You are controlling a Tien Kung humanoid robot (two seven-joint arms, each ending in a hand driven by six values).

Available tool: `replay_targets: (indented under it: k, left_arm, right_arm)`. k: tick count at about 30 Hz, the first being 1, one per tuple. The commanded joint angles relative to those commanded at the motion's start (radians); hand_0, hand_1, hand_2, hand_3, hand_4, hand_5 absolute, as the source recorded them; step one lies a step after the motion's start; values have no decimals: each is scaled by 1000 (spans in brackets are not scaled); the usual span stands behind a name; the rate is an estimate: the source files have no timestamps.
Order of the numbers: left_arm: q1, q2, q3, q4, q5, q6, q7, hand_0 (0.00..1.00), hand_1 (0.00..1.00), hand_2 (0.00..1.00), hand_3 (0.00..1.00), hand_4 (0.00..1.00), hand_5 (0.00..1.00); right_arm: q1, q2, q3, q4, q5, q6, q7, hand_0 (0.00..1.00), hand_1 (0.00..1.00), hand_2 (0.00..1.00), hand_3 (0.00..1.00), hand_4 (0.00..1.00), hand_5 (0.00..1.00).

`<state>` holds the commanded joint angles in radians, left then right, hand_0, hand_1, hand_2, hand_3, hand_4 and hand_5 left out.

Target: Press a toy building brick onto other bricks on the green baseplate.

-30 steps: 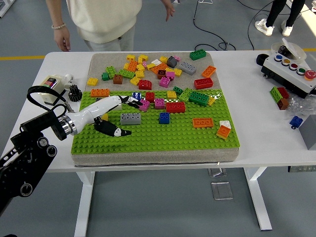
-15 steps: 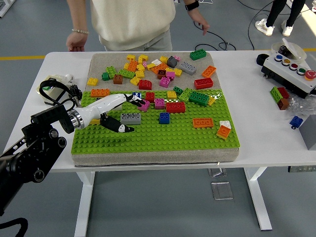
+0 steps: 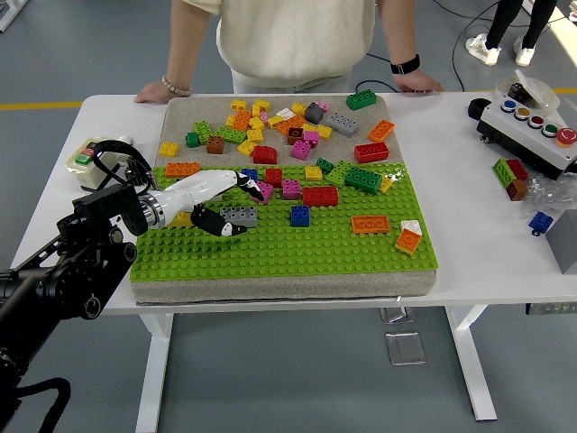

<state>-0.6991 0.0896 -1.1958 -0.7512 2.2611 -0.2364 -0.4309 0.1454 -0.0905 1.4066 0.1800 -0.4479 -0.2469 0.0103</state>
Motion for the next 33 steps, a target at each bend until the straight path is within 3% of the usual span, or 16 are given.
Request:
replay_targets:
  k: [9,18,19,33]
  left_arm:
    - [-26,-12,-9,56,8,18,2,807,750,702,669,771,58]
    - [-47,-21,-18,67,8,14,18,826,760,727,705,812,77]
    - [-48,-21,-19,67,8,15,18,831,765,751,736,855,107]
    - [-46,-28,3,96,8,37,27,842,770,753,745,878,130]
  right_arm:
    - [2,-1,-8,0,6,-3,1,740,659,705,581,910,500]
    - [3,-1,-13,0,8,-4,4,739,659,705,581,909,501]
    - [3,-1,-13,0,8,-4,4,739,659,705,581,910,499]
    - [2,0,-20,0,8,-7,4,739,659,705,582,910,499]
